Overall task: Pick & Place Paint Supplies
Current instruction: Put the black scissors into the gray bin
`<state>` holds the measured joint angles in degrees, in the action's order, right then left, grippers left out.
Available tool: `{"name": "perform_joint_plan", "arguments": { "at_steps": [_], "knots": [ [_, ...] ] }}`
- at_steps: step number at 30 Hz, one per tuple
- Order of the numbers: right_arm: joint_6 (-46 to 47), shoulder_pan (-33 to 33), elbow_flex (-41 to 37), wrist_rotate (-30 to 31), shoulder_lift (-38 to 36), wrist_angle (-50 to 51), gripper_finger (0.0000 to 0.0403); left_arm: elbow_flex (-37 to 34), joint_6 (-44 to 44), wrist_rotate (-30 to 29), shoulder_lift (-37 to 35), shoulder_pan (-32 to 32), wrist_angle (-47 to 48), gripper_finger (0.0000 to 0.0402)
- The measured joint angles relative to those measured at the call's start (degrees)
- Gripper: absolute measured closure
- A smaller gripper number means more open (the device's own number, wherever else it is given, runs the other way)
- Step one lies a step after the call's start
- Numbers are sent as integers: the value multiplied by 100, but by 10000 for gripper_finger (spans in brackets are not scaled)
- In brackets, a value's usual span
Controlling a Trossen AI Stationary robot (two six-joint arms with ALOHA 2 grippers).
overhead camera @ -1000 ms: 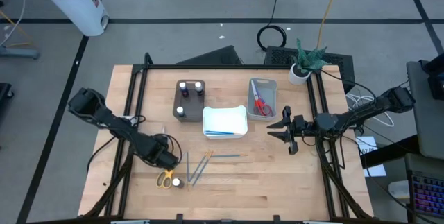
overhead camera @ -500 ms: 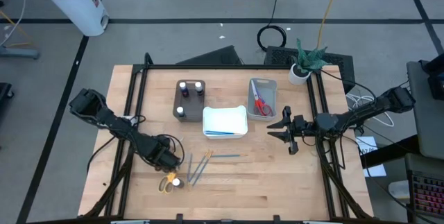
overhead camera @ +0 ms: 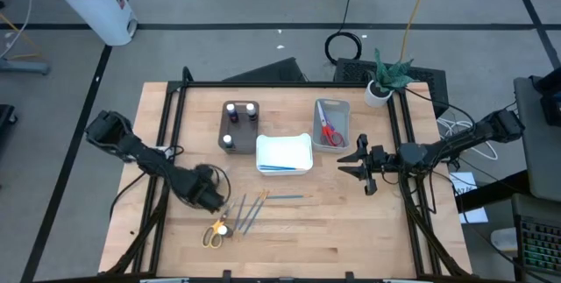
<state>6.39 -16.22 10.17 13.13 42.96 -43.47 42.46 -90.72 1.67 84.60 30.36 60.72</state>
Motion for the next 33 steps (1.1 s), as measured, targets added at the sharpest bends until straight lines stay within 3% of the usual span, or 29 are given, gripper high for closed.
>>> {"name": "perform_joint_plan", "arguments": {
  "at_steps": [7,13,17,22,28,33],
  "knots": [
    [0,1,0,7,2,-1,310,1053,31,-673,-827,-7,1279,389],
    [0,1,0,7,2,1,310,2239,89,-1505,-1155,56,1526,389],
    [0,0,0,4,0,5,310,2929,593,-2276,-1154,97,1073,389],
    [1,0,0,4,0,3,310,3182,1970,-3014,-1022,-59,-394,389],
    [215,1,0,13,0,1,310,3186,3861,-2827,-550,-490,-1932,389],
    [342,0,0,15,2,-1,310,3186,5309,-1769,19,-959,-2528,390]
  ]
}}
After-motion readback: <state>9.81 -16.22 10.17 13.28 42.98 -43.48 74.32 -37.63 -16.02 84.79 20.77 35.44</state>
